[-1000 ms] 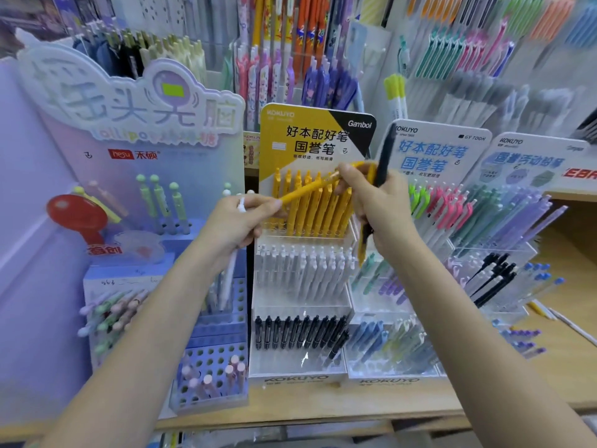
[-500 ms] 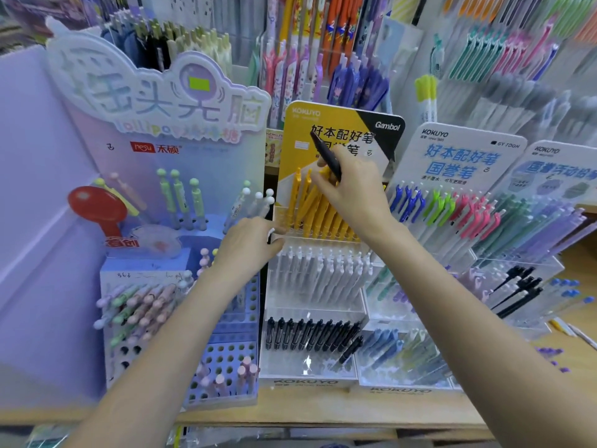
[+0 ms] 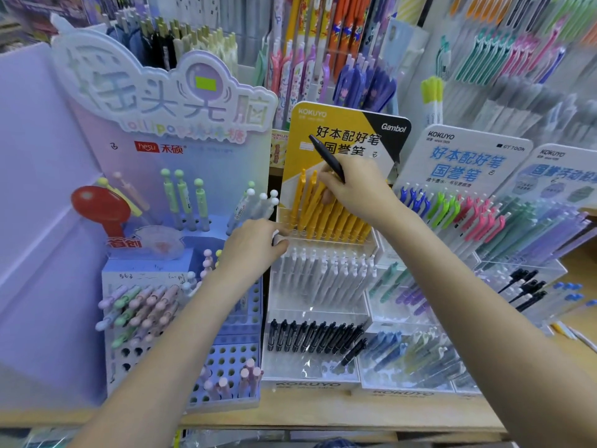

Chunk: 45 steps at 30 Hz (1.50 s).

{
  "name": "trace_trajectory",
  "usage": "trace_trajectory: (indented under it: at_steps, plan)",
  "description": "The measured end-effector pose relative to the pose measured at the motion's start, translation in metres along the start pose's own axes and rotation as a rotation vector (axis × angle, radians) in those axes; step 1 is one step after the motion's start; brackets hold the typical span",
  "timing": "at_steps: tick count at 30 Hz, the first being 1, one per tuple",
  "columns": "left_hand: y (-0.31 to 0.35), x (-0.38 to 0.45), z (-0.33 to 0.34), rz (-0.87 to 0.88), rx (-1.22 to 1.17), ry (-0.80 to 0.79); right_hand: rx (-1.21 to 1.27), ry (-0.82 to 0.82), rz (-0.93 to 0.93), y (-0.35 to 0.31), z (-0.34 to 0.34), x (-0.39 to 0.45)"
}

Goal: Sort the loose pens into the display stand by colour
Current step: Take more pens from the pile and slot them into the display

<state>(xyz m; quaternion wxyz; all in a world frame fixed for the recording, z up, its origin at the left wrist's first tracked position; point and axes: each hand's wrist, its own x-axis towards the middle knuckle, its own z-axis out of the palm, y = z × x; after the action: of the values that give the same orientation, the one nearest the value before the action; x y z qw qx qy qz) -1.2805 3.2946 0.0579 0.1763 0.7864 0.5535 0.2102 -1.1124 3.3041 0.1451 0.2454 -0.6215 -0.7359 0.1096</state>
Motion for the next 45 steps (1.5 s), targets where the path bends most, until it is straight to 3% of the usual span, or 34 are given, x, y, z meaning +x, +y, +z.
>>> trace_trajectory:
  at_steps: [5, 9, 13, 17, 21, 26, 30, 33, 35, 41, 45]
  plan:
    - [-0.002, 0.001, 0.002, -0.001, -0.001, 0.004, 0.046, 0.034, 0.027, 0.004, 0.005, 0.008]
    - [-0.001, 0.000, 0.004, -0.014, -0.003, 0.008, -0.073, -0.043, 0.025, -0.002, 0.002, 0.015]
    - [0.005, 0.002, -0.008, -0.020, -0.057, -0.052, -0.196, 0.006, 0.039, -0.008, 0.005, 0.016]
    - [0.014, 0.003, -0.024, -0.076, -0.443, -0.140, 0.185, 0.166, 0.044, -0.012, -0.002, -0.013]
    - [0.028, -0.011, -0.019, -0.056, -0.757, -0.262, 0.512, -0.119, 0.086, -0.025, -0.012, -0.051]
    - [0.042, -0.010, -0.015, 0.041, -0.720, -0.251, 0.605, -0.220, 0.089, -0.022, -0.014, -0.064]
    - [0.050, -0.014, -0.018, 0.034, -0.805, -0.282, 0.593, -0.108, 0.140, -0.011, -0.017, -0.065]
    - [0.038, -0.018, -0.019, 0.021, -0.893, -0.208, 0.730, 0.060, 0.279, 0.011, -0.026, -0.063]
    - [0.030, -0.022, -0.019, 0.001, -0.951, -0.159, 0.777, 0.089, 0.314, 0.021, -0.030, -0.065]
    - [0.036, -0.026, -0.012, 0.052, -0.882, -0.135, 0.828, 0.075, 0.311, 0.027, -0.028, -0.073]
    - [0.017, -0.026, -0.007, 0.129, -0.107, -0.073, 0.590, 0.084, 0.220, 0.029, -0.028, -0.082]
